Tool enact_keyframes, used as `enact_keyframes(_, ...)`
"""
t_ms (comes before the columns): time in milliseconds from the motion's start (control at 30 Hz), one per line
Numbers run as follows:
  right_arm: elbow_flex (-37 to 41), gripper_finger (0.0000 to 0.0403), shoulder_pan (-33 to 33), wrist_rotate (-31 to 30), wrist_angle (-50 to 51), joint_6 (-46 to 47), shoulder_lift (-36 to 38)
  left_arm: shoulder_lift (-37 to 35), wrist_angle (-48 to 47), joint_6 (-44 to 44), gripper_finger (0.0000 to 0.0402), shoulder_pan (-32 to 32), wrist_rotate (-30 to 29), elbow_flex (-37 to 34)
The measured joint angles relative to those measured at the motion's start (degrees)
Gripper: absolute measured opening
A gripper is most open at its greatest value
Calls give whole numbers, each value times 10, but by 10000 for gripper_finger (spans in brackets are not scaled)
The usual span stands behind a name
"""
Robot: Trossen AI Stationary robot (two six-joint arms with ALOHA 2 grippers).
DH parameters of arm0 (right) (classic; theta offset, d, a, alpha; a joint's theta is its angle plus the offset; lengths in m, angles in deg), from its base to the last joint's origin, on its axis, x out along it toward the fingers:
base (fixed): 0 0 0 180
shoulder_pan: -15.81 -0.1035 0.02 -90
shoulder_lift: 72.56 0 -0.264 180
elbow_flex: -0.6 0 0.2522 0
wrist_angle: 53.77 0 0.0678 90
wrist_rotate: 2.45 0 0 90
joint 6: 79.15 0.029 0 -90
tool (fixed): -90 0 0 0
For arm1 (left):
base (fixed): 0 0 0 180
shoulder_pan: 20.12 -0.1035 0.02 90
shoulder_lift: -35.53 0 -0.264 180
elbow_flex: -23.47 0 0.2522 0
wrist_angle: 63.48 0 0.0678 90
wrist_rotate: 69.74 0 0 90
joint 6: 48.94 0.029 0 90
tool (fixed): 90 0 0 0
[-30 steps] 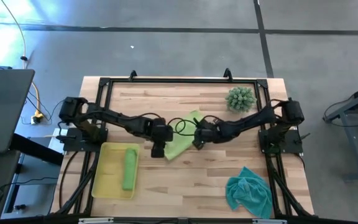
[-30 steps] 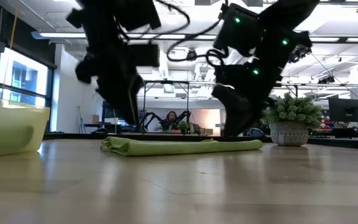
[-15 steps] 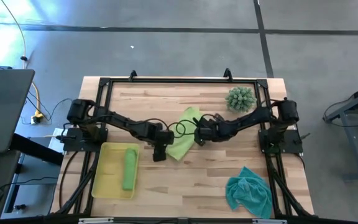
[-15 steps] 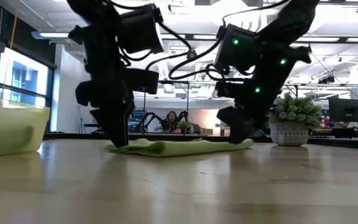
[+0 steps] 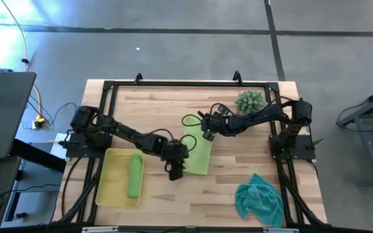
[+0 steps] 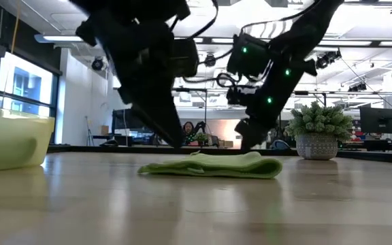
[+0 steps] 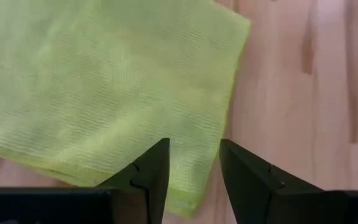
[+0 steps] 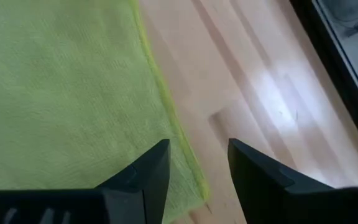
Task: Roll microfiber towels into tight, uniform cylinder then place into a basket
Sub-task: Fold the light green microfiber towel, then roll the light green microfiber towel
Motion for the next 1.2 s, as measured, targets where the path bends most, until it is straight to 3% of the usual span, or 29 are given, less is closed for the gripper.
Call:
enact_keyframes(167,-5,154,-32,67,31,23,40,-17,-83,95,131,-5,-8,34)
enact_keyframes(367,4,154,-123,143,39,-34,64,-23,-154,244,131,-3,-12,40)
enact_keyframes(600,8,154,-216,157,62,-42,63,-23,-216,382,131,8,-14,41)
enact_keyframes(900,8,154,-270,129,110,113,63,-23,-196,369,139,82,-19,41)
enact_keyframes(1033,8,154,-283,124,126,103,63,-23,-189,328,155,102,-28,41)
enact_keyframes(1200,8,154,-294,128,133,121,64,-31,-274,309,174,94,-12,40)
